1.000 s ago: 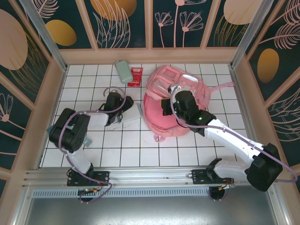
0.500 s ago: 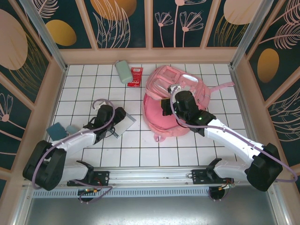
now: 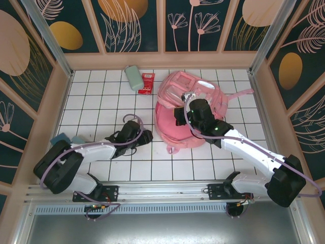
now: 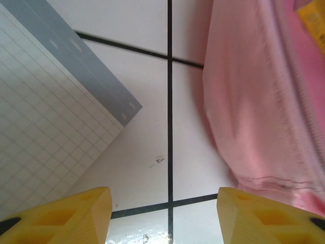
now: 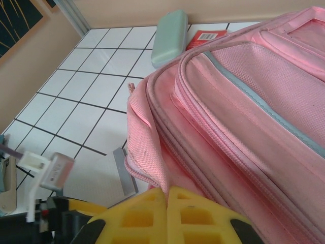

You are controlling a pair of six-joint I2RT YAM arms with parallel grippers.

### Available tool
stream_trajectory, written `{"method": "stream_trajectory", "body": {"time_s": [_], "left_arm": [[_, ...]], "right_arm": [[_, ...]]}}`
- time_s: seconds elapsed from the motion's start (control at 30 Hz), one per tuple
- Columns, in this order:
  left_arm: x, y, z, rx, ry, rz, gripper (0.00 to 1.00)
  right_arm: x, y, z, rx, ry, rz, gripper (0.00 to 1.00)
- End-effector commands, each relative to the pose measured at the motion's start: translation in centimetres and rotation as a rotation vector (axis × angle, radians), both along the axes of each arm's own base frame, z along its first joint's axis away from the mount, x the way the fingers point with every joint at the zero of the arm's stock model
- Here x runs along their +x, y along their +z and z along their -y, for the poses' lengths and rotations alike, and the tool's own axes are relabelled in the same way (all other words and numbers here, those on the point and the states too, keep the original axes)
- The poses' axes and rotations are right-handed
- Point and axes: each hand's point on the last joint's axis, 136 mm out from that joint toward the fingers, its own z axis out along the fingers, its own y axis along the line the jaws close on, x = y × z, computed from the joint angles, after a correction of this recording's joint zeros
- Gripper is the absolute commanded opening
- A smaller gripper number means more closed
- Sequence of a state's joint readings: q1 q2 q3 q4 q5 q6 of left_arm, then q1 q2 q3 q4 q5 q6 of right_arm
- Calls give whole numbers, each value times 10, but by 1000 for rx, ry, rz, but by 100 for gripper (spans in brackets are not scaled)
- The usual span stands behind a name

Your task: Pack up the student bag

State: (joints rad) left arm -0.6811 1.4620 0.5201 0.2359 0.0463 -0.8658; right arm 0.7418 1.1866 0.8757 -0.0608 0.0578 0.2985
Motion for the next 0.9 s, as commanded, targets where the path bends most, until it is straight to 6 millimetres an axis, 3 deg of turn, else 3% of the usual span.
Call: {"method": "stream_trajectory", "body": {"time_s": [0.0, 0.07, 0.3, 0.43, 0.6, 0.73, 0.87], "left_arm": [[11, 11, 26, -56, -79, 36, 57], [15, 4, 24, -31, -58, 25, 56], [48, -14, -19, 201, 180, 36, 56], [65, -16, -31, 229, 236, 41, 56], [69, 11, -13, 159, 144, 86, 64], [61, 29, -34, 239, 175, 104, 80], [43, 42, -70, 328, 264, 92, 95]], "right_arm": [[0, 17, -4, 56, 0, 43, 0], [0, 18, -3, 54, -5, 44, 0], [-2, 18, -1, 55, -6, 47, 0], [-2, 17, -3, 55, 0, 43, 0], [-2, 17, 2, 43, -12, 48, 0], [-2, 14, 2, 41, -12, 49, 0], [-1, 10, -1, 42, -7, 46, 0]]}}
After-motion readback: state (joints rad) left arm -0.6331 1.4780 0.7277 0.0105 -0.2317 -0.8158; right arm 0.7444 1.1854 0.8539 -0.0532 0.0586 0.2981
